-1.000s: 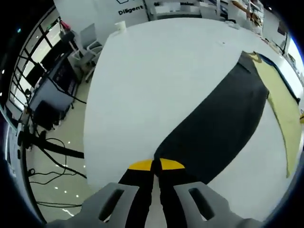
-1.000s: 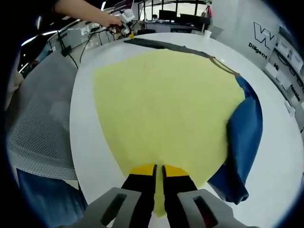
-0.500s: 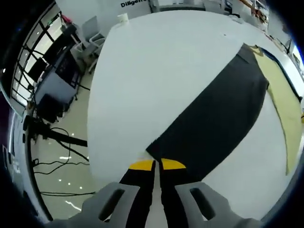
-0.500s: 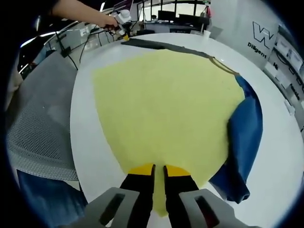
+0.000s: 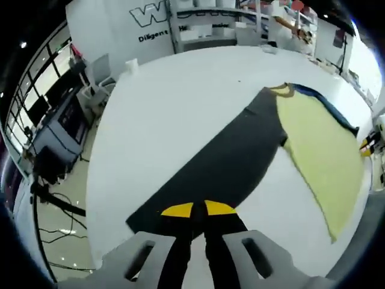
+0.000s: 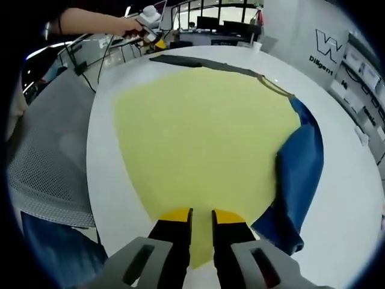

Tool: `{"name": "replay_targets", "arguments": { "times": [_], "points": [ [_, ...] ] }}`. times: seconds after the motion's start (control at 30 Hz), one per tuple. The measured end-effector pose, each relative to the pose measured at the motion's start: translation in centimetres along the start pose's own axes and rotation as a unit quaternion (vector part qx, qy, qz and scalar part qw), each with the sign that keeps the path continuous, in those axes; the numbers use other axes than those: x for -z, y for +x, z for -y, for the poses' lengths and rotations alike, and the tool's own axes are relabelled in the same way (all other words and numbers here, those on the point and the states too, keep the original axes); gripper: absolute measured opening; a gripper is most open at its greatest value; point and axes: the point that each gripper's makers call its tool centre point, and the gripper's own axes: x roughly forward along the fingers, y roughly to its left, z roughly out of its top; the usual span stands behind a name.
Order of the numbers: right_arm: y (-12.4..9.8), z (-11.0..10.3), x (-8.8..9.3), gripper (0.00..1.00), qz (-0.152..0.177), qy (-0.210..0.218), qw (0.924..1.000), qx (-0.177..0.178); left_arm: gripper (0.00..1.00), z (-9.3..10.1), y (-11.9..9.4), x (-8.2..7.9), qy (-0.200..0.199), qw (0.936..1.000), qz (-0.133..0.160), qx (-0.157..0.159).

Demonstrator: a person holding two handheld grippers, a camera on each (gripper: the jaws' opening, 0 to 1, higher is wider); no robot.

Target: Fold the garment on the visible template until the final outline fits inside the template.

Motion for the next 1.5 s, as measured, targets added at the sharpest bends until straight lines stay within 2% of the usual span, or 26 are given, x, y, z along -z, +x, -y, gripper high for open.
{"name": "replay_targets", "arguments": {
  "times": [0.2, 0.43, 0.5, 0.6, 0.67, 0.8, 0.9, 0.97, 1.03, 1.1, 1.17, 1.37, 1.47, 1.5],
  "points": [
    [-1.4, 3.1, 0.9, 0.05, 0.012, 0.021, 0.9989, 0.041, 0.16, 7.8, 0.7, -1.9, 0.019, 0.9976, 0.029, 0.059],
    [-3.3, 6.9, 2.6, 0.04, 0.026, 0.051, 0.9935, 0.098, 0.21, 14.0, 0.8, -2.7, 0.040, 0.9921, 0.047, 0.110],
    [-3.8, 7.9, 3.0, 0.05, 0.032, 0.052, 0.9916, 0.114, 0.27, 15.6, 0.8, -2.6, 0.050, 0.9895, 0.053, 0.125],
    [-4.2, 9.1, 3.6, 0.03, 0.041, 0.062, 0.9894, 0.125, 0.39, 16.7, 1.1, -2.0, 0.045, 0.9874, 0.050, 0.143],
    [-4.3, 9.7, 4.0, 0.04, 0.036, 0.053, 0.9894, 0.130, 0.39, 18.2, 1.0, -1.2, 0.052, 0.9853, 0.045, 0.157],
    [-4.5, 10.6, 4.0, 0.06, 0.043, 0.056, 0.9884, 0.135, 0.37, 20.7, 1.0, 0.5, 0.091, 0.9805, 0.029, 0.172],
    [-3.6, 10.2, 4.7, 0.13, 0.022, 0.038, 0.9924, 0.115, 0.37, 21.9, 0.9, 1.2, 0.094, 0.9784, 0.025, 0.182],
    [-3.2, 10.1, 4.8, 0.14, 0.020, 0.032, 0.9936, 0.107, 0.37, 22.7, 0.8, 1.7, 0.103, 0.9765, 0.021, 0.188],
    [-2.9, 10.1, 4.8, 0.08, 0.017, 0.025, 0.9945, 0.100, 0.36, 23.3, 0.8, 2.0, 0.107, 0.9755, 0.018, 0.191],
    [-2.8, 10.3, 4.9, 0.07, 0.012, 0.017, 0.9947, 0.101, 0.35, 23.7, 0.7, 2.3, 0.110, 0.9748, 0.016, 0.193],
    [-2.9, 10.4, 4.5, 0.01, 0.021, 0.018, 0.9949, 0.097, 0.34, 24.1, 0.7, 2.5, 0.109, 0.9745, 0.014, 0.195],
    [-4.9, 11.7, 4.0, 0.00, 0.031, 0.043, 0.9922, 0.113, 0.32, 24.8, 0.5, 2.8, 0.118, 0.9728, 0.012, 0.199],
    [-6.4, 13.1, 3.5, 0.00, 0.033, 0.022, 0.9891, 0.142, 0.31, 24.8, 0.5, 2.8, 0.115, 0.9735, 0.013, 0.197],
    [-7.1, 13.8, 3.2, 0.00, 0.029, -0.003, 0.9869, 0.159, 0.31, 24.8, 0.5, 2.8, 0.115, 0.9734, 0.013, 0.197]
  ]
}}
